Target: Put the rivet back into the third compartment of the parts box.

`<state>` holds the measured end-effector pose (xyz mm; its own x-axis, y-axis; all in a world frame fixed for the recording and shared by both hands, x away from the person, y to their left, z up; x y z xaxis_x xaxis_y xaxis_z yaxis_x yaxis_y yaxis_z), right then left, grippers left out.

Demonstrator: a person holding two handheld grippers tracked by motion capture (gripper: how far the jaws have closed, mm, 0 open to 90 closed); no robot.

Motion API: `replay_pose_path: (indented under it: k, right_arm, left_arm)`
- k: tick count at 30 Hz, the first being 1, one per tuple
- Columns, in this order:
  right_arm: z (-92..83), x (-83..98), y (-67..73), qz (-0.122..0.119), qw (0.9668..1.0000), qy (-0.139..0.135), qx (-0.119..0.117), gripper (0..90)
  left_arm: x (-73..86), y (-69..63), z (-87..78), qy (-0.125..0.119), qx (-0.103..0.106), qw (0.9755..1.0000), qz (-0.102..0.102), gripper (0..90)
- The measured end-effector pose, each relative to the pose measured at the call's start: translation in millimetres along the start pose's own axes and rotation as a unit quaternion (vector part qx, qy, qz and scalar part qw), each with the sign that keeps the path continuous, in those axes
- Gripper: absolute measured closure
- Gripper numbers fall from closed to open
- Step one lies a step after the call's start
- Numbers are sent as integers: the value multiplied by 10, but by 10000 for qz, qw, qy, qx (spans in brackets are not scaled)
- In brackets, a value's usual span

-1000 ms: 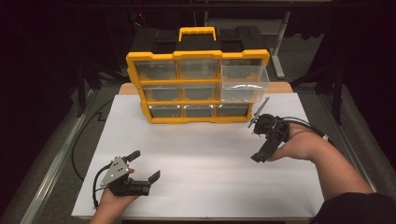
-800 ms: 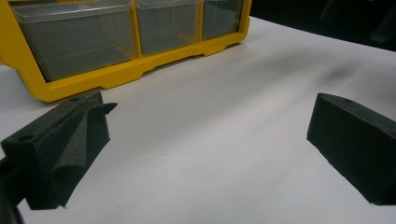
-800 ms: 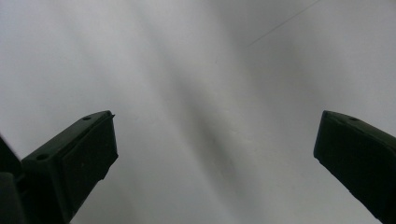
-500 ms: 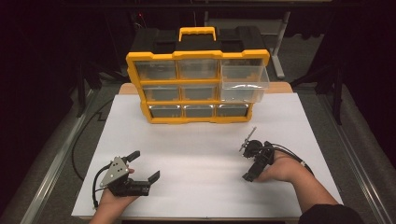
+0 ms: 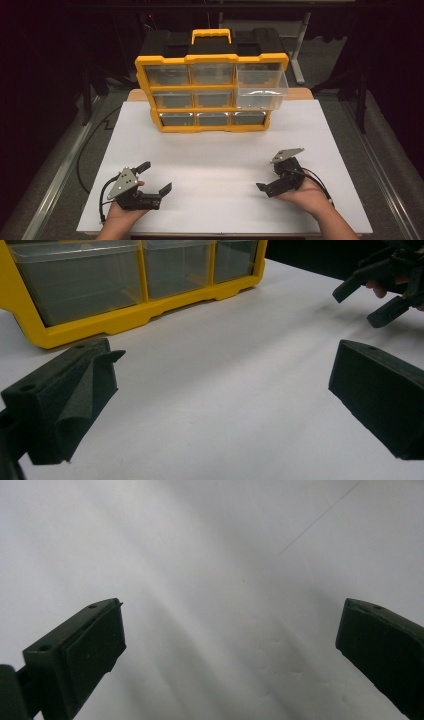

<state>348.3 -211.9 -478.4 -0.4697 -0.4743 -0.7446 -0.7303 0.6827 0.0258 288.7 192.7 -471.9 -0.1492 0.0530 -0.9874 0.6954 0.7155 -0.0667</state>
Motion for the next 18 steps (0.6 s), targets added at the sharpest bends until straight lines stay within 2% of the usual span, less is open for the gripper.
replay_pose_path:
  k: [2, 6, 8, 11, 12, 15, 18]
  right_arm:
    - [-55, 25, 30, 83, 9989, -465, 67, 0]
    - [-146, 93, 88, 268, 9934, -1111, 108, 0]
    - [-195, 125, 94, 297, 9893, -1418, 158, 0]
    - [-285, 167, 105, 439, 9803, -1914, 192, 0]
    - [-312, 182, 111, 414, 9775, -2057, 232, 0]
    - [-355, 186, 117, 392, 9732, -2253, 249, 0]
    - [-356, 175, 117, 340, 9712, -2344, 247, 0]
  left_arm:
    - [3, -1, 1, 15, -14, 10000, 15, 4]
    - [6, 5, -3, 38, -26, 10000, -13, 4]
    - [6, 5, -3, 37, -38, 10000, -19, 4]
    - [5, 5, -5, 40, -47, 10000, -38, 4]
    - [8, 6, -3, 52, -56, 10000, -41, 4]
    - [18, 13, 13, 103, -82, 9999, -86, 4]
    - [22, 5, 31, 114, -73, 9999, -68, 4]
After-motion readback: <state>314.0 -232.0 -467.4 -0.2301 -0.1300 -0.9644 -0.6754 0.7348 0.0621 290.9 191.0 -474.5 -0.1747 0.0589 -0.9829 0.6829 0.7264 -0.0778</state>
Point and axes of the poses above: each handheld gripper's, and its own axes: z roughly forward along the jaws, x roughly out of its underside, y roughly to its left, the point moved 4 cm from there along z, roughly forward along the jaws, and after that the axes turned 10 degrees about -y, right-handed, at the moved point
